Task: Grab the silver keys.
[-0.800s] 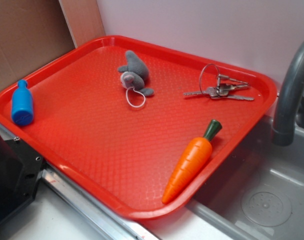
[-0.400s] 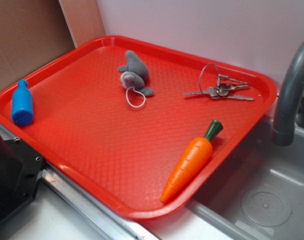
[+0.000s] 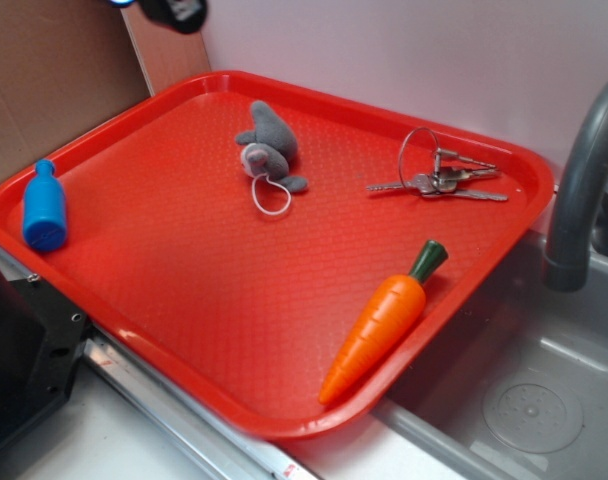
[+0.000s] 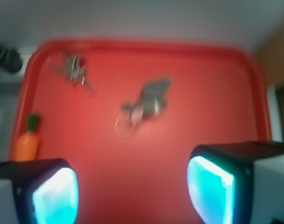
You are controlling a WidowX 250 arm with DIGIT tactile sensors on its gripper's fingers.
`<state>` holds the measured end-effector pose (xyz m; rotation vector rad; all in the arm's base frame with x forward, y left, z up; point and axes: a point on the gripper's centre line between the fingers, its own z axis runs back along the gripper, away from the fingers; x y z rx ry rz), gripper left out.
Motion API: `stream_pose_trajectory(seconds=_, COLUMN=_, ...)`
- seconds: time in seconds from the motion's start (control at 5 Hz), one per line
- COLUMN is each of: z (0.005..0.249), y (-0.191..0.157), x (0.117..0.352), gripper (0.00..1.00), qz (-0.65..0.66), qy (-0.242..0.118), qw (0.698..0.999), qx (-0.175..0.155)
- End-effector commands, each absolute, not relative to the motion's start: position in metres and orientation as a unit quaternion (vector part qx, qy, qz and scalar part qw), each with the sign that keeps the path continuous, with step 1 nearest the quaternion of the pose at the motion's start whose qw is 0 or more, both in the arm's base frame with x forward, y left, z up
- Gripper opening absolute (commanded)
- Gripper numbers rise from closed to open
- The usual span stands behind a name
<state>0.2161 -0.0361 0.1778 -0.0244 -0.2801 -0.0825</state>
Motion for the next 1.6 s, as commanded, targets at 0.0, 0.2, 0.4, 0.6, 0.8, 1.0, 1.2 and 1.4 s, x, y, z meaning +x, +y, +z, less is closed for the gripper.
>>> stream_pose_trajectory(seconds=0.0, z=0.142, y=-0.061, x=0.281, gripper=1.0, qz=-0.016, qy=-0.107, qw=0.986, qx=-0.13)
stream_pose_trajectory(seconds=0.2, z=0.142, y=-0.061, x=0.281, gripper=1.0, qz=-0.016, qy=-0.107, qw=0.986, qx=-0.13)
stream_pose_trajectory(seconds=0.4, z=0.142, y=-0.061, x=0.281, gripper=1.0, qz=-0.016, qy=-0.107, qw=0.986, qx=-0.13)
stream_pose_trajectory(seconds=0.6, z=0.142, y=-0.061, x=0.281, gripper=1.0, qz=-0.016, qy=-0.107, qw=0.986, qx=-0.13)
stream_pose_trajectory(seconds=0.8, z=0.115, y=-0.085, x=0.314, gripper=1.0, qz=-0.065, qy=-0.066, qw=0.977, qx=-0.191)
stream_pose_trajectory(seconds=1.0, z=0.102, y=-0.109, x=0.338, gripper=1.0, qz=-0.094, qy=-0.045, qw=0.968, qx=-0.229)
stream_pose_trajectory(seconds=1.2, z=0.095, y=-0.122, x=0.347, gripper=1.0, qz=-0.102, qy=-0.021, qw=0.969, qx=-0.223)
stream_pose_trajectory(seconds=1.4, z=0.091, y=-0.124, x=0.348, gripper=1.0, qz=-0.093, qy=-0.003, qw=0.971, qx=-0.22)
